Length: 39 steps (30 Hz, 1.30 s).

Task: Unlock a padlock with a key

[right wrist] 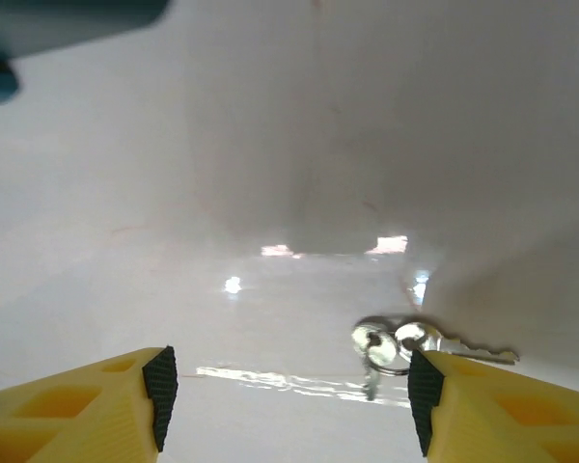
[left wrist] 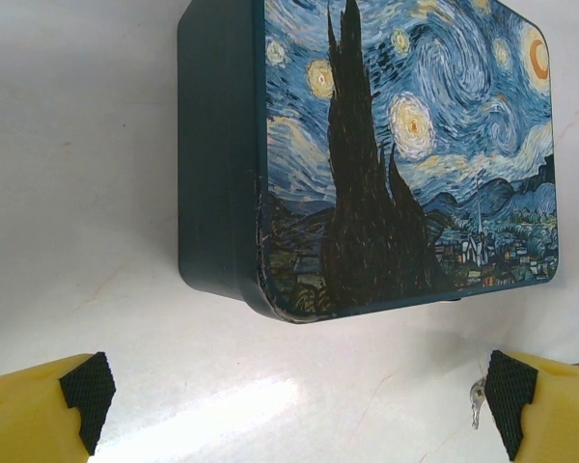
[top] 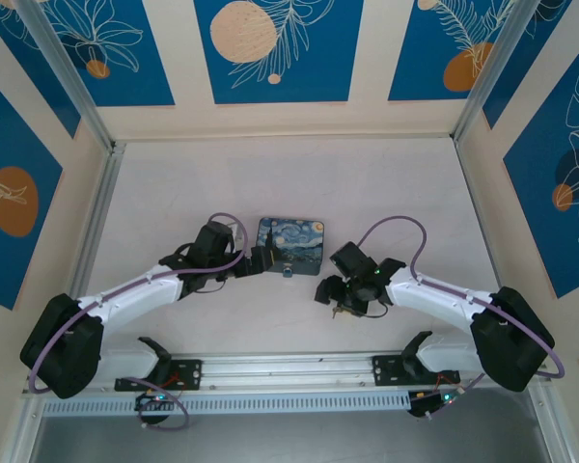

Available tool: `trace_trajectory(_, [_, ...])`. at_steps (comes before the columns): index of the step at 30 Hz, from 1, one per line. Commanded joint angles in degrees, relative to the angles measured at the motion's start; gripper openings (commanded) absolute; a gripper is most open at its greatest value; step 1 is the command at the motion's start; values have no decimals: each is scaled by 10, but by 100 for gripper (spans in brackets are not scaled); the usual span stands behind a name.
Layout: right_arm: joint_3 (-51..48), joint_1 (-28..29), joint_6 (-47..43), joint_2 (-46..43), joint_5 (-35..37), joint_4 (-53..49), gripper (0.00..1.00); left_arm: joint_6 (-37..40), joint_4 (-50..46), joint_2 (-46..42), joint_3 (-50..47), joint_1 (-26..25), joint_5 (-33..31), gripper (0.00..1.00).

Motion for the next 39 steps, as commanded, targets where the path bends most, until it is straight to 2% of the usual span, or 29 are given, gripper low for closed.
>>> trace_trajectory(1, [15, 5, 24, -24, 27, -50, 64, 7, -7, -10, 9, -5, 2, 100])
trace_trajectory(4, [9, 11, 86, -40, 59, -87, 61, 6, -4, -10, 9, -5, 2, 100])
trace_trajectory(8, [-13, 16, 151, -58, 72, -90, 55, 6, -3, -6, 11, -5, 5, 100])
trace_trajectory(14, [-25, 16, 211, -48, 77, -78, 53, 6, -1, -6, 15, -5, 6, 100])
trace_trajectory(31, [42, 38, 229, 94, 59, -52, 47, 9, 17, -3, 11, -5, 13, 100])
trace_trajectory(36, [57, 45, 226, 131, 66, -58, 39, 11, 20, 1, 12, -5, 17, 100])
trace_trajectory(39, [66, 48, 217, 150, 69, -61, 28, 12, 21, 2, 12, -6, 18, 100])
